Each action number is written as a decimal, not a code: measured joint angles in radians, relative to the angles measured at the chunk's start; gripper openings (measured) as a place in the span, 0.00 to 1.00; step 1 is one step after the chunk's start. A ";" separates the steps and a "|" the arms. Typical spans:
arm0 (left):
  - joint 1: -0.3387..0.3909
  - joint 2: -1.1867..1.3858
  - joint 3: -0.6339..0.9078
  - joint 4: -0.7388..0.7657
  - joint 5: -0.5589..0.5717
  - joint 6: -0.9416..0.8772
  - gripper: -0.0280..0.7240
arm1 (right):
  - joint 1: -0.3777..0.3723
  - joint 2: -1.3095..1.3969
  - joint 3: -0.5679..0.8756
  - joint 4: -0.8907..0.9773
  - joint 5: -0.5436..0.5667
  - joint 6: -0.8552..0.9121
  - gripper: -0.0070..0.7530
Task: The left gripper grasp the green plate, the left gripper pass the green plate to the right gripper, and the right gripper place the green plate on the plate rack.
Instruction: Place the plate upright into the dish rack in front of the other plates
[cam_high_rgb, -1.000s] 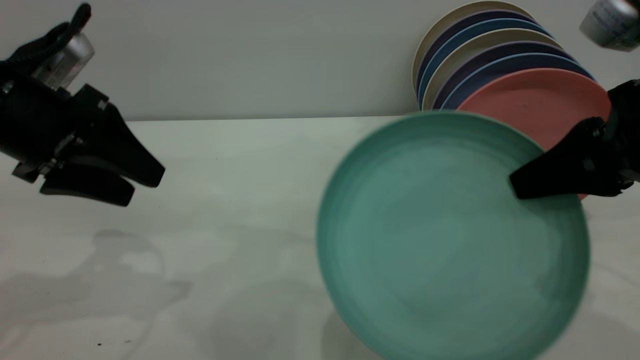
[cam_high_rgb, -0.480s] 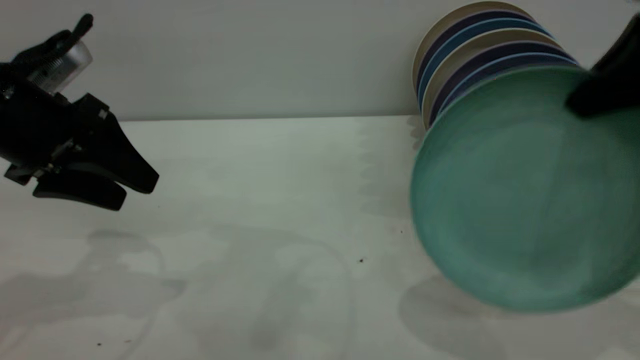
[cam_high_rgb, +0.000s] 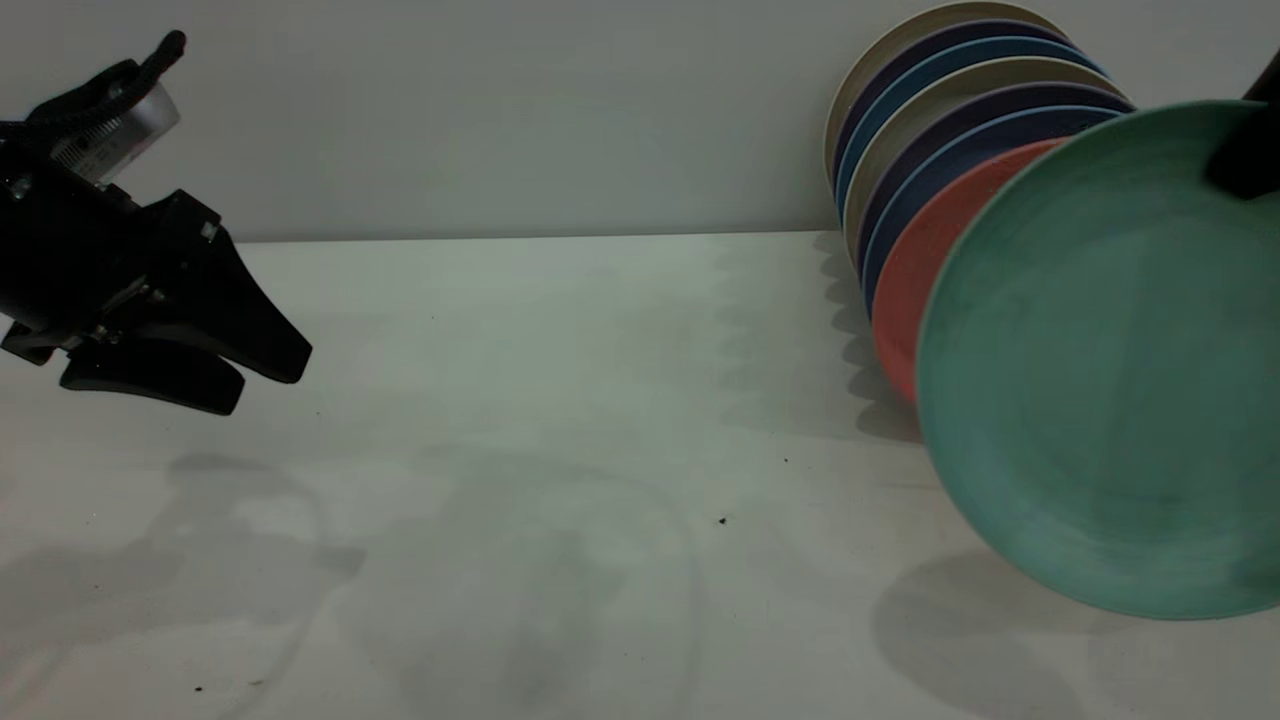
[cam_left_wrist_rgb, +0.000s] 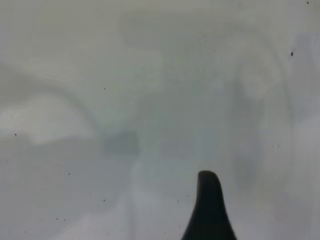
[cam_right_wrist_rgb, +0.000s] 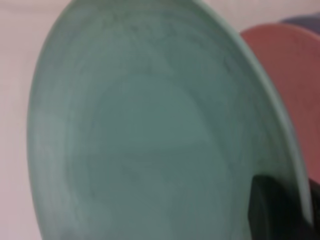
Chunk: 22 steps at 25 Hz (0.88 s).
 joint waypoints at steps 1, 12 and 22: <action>0.000 0.000 0.000 0.000 0.000 0.000 0.82 | 0.000 0.000 -0.002 -0.004 -0.003 0.004 0.06; 0.000 0.000 0.000 0.003 -0.005 -0.003 0.82 | 0.000 0.000 -0.073 -0.080 -0.043 0.006 0.06; 0.000 0.000 0.000 0.003 -0.023 -0.004 0.82 | 0.013 0.001 -0.083 -0.104 -0.232 -0.124 0.06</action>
